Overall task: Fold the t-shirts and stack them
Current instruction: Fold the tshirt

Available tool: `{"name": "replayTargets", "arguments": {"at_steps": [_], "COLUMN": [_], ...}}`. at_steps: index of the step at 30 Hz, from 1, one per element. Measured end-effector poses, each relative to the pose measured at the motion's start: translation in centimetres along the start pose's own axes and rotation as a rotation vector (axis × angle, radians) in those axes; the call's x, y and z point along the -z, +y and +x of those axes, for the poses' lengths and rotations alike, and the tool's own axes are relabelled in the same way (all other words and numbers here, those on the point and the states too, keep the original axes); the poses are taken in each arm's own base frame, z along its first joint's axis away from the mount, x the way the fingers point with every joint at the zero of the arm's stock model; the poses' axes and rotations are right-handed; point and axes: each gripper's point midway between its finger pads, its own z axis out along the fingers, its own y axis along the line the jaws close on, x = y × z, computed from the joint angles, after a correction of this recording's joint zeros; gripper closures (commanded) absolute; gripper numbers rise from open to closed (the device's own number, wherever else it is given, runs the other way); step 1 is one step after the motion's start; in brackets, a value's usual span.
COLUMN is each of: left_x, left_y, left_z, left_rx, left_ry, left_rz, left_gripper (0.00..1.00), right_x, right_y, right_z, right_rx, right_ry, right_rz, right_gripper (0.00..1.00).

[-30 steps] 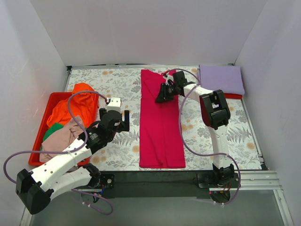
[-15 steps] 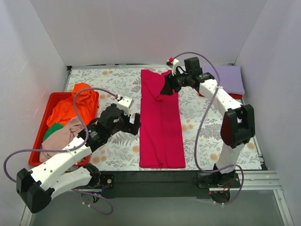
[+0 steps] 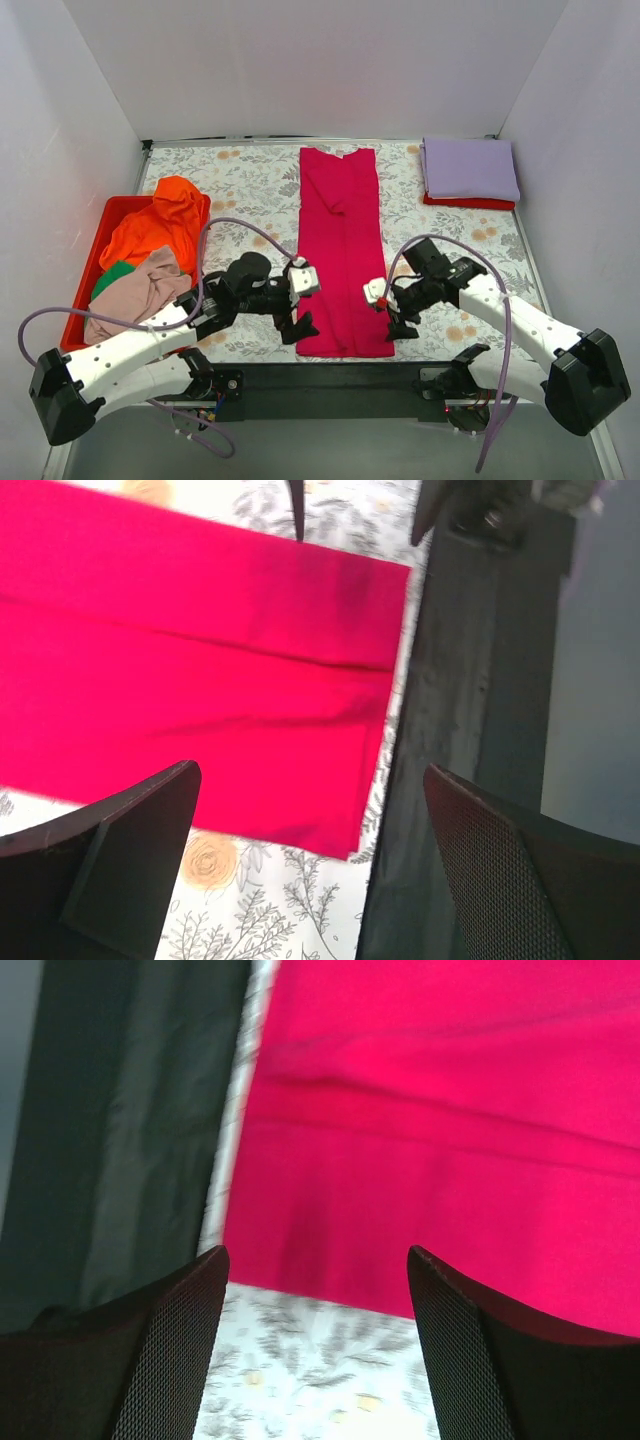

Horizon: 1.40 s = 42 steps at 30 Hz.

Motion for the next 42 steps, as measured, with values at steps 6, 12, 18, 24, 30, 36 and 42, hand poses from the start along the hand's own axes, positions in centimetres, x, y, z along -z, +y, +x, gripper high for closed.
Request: {"name": "replayTargets", "arguments": {"at_steps": [6,12,18,24,30,36,42], "left_x": [-1.0,-2.1,-3.5,-5.0,-5.5,-5.7,-5.9], "left_y": [-4.8,-6.1,-5.1,-3.5,-2.7,-1.9,-1.5], "left_z": [2.2,8.0,11.3,11.8,12.1,12.1,11.8], "left_rx": [-0.198,-0.280,-0.331,-0.385,-0.427,-0.463,-0.483], "left_ry": [0.047,0.210,0.314,0.331,0.348,0.337,0.317], "left_rz": [0.142,0.178,0.139,0.080,0.057,0.021,-0.003], "left_gripper": [0.08,0.12,0.17,0.19,0.21,0.25,0.29], "right_x": [-2.3,-4.2,-5.4,-5.7,-6.0,-6.2,-6.2], "right_y": [3.7,4.8,5.2,4.7,4.2,4.1,4.0], "right_z": [2.7,2.6,3.6,4.6,4.7,5.1,5.2], "right_rx": [0.076,0.176,0.208,0.197,0.216,0.205,0.201], "right_ry": [0.053,0.062,0.107,0.139,0.152,0.170,0.173], "right_rz": [-0.104,-0.142,-0.137,-0.097,-0.072,-0.064,-0.060], "right_gripper": [0.25,0.29,0.30,0.30,0.31,0.34,0.39]}}
